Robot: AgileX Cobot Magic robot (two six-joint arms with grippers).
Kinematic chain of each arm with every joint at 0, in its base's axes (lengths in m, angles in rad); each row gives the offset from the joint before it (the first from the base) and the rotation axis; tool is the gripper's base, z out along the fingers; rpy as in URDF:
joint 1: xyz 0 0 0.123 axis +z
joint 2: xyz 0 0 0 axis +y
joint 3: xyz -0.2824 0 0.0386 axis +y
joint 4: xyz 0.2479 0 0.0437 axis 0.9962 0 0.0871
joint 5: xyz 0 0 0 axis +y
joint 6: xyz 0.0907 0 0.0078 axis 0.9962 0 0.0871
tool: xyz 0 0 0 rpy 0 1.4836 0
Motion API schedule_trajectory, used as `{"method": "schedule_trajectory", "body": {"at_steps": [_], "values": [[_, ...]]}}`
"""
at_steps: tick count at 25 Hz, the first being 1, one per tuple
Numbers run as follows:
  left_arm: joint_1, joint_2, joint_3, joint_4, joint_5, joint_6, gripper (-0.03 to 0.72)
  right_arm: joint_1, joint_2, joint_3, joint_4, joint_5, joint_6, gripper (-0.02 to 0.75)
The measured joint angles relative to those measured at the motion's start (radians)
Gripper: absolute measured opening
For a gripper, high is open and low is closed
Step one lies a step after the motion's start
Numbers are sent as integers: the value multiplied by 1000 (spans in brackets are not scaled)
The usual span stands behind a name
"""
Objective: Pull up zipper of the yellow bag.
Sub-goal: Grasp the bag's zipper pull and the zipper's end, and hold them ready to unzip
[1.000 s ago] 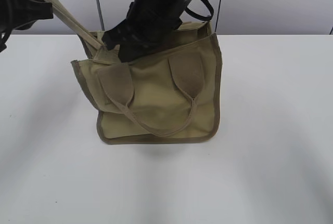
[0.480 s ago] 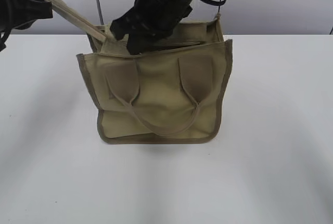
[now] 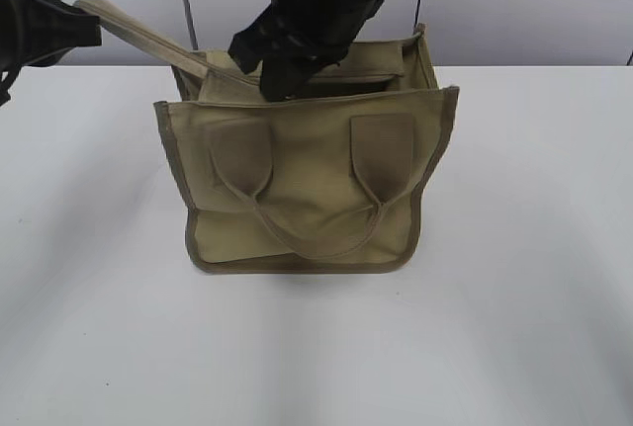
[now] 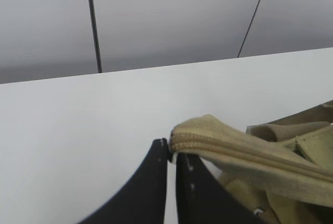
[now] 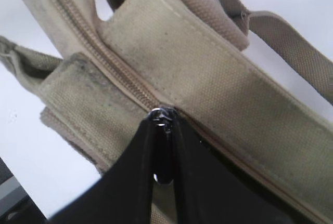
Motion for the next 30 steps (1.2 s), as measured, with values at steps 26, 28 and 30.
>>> {"method": "schedule_trajectory", "body": {"at_steps": [26,28,30], "values": [[1,0,0,-2,25,-1,20,-184,-84,4,-147,172,47,57],[1,0,0,-2,25,-1,20,-195,-84,4,-135,172,49,57],[0,0,0,-2,25,-1,20,-200,-84,4,-129,172,51,57]]}}
